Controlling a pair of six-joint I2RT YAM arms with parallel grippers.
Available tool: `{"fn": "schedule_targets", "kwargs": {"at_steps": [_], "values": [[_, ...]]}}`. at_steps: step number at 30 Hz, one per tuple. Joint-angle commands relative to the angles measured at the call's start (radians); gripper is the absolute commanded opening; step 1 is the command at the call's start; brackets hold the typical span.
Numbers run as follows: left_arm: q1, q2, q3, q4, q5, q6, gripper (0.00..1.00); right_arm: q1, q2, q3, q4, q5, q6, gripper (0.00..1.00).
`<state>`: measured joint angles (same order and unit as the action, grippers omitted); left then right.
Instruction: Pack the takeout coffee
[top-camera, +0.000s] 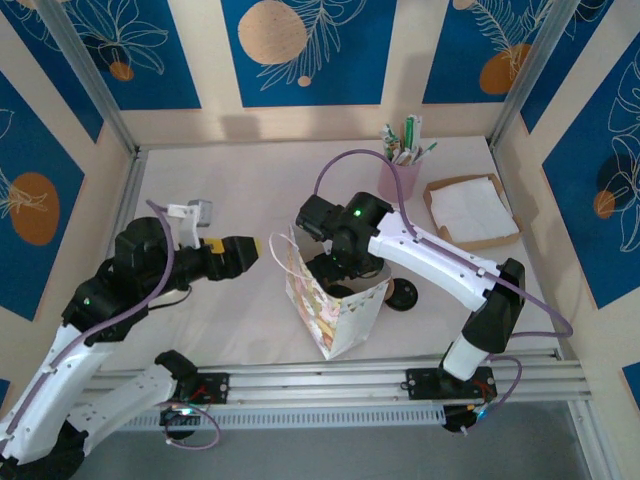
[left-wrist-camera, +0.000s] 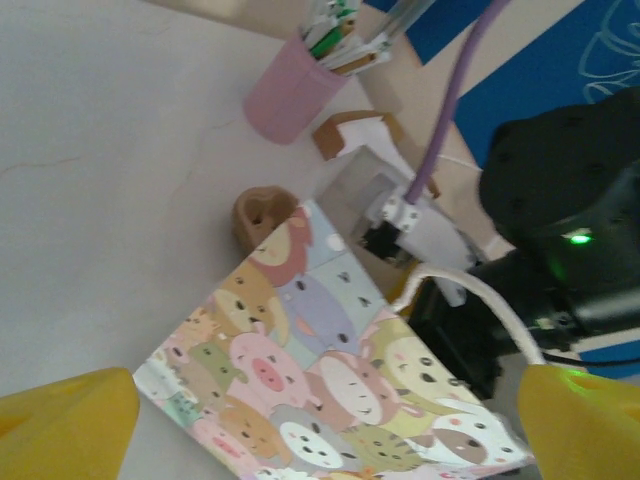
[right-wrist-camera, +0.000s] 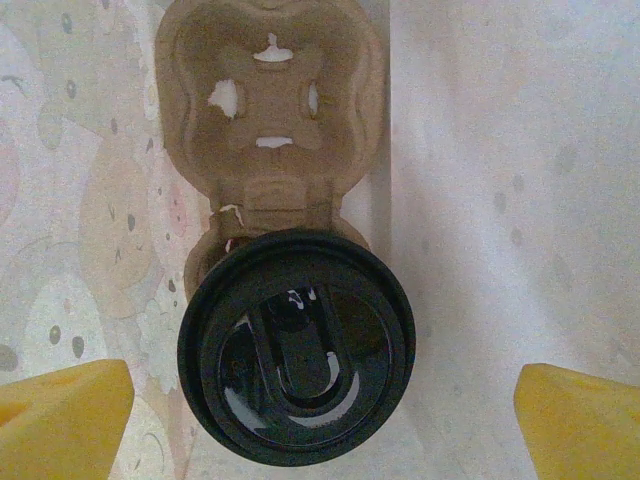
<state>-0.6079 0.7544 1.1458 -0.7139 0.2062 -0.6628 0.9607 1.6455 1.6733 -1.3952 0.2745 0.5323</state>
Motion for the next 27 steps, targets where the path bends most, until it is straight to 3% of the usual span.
{"fn": "schedule_targets", "kwargs": {"at_steps": [1,5,11,14,20,24,27], "values": [[-0.016,0.006,0.004,0.077,0.091,-0.036,0.98,-0.001,0.000,0.006,-0.001,0.003,0.017,0.98],[-0.016,0.033,-0.010,0.138,0.170,-0.072,0.98,0.002,0.000,0.005,0.001,0.001,0.019,0.98],[-0.037,0.063,-0.011,0.151,0.204,-0.080,0.96,0.001,0.002,0.002,0.002,0.000,0.020,0.98],[-0.056,0.086,-0.015,0.158,0.229,-0.088,0.91,0.003,0.003,0.003,0.005,-0.001,0.019,0.98],[-0.075,0.091,-0.018,0.145,0.222,-0.081,0.66,0.003,0.005,0.003,0.003,-0.001,0.019,0.98],[-0.075,0.093,-0.022,0.150,0.228,-0.086,0.43,0.001,0.006,0.003,0.004,0.000,0.019,0.98],[-0.077,0.093,-0.026,0.151,0.230,-0.086,0.31,0.002,0.006,0.003,0.004,0.001,0.018,0.98]]}}
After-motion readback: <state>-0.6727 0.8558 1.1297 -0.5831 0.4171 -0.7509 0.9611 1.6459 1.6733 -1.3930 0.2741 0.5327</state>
